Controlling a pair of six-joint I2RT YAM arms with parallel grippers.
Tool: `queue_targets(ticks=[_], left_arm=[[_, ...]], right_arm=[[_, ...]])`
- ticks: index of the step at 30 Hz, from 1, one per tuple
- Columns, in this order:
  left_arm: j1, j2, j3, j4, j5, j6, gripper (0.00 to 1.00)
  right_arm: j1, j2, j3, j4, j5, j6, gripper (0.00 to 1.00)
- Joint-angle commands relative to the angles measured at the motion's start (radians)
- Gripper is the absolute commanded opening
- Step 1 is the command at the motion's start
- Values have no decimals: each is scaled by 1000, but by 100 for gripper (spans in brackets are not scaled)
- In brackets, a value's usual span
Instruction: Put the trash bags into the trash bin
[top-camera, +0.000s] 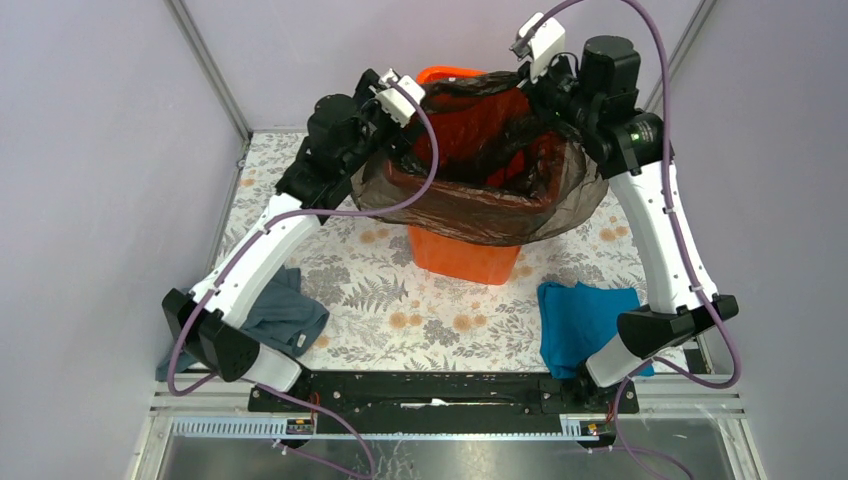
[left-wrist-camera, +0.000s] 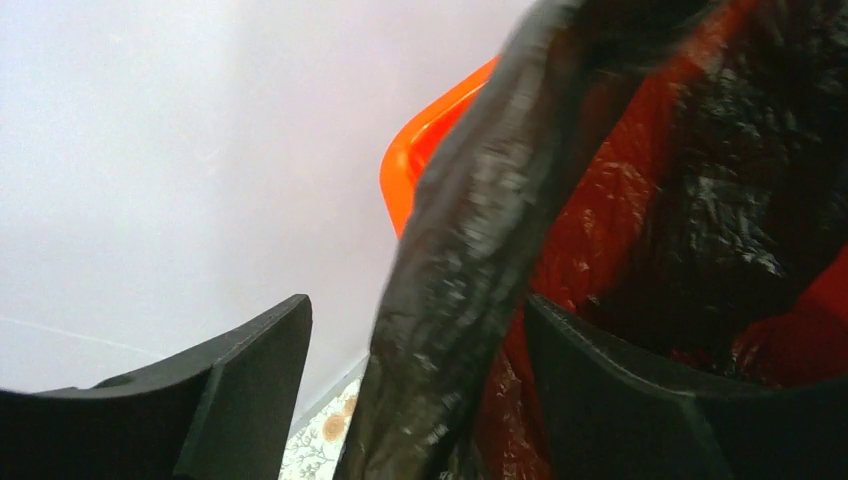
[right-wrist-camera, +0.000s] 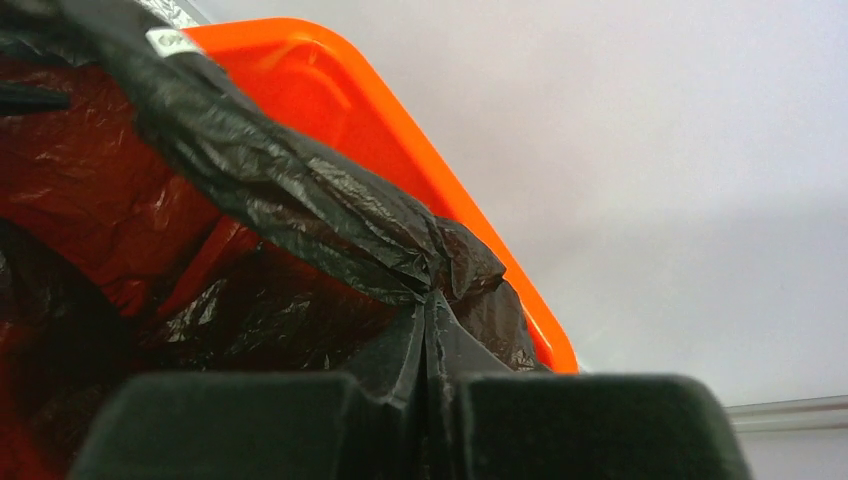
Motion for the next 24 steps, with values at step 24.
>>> queue_targets(ticks=[24], left_arm=[[13, 71, 90, 250, 21, -133, 54]], right_arm=[[-133, 43, -5, 178, -107, 248, 39]])
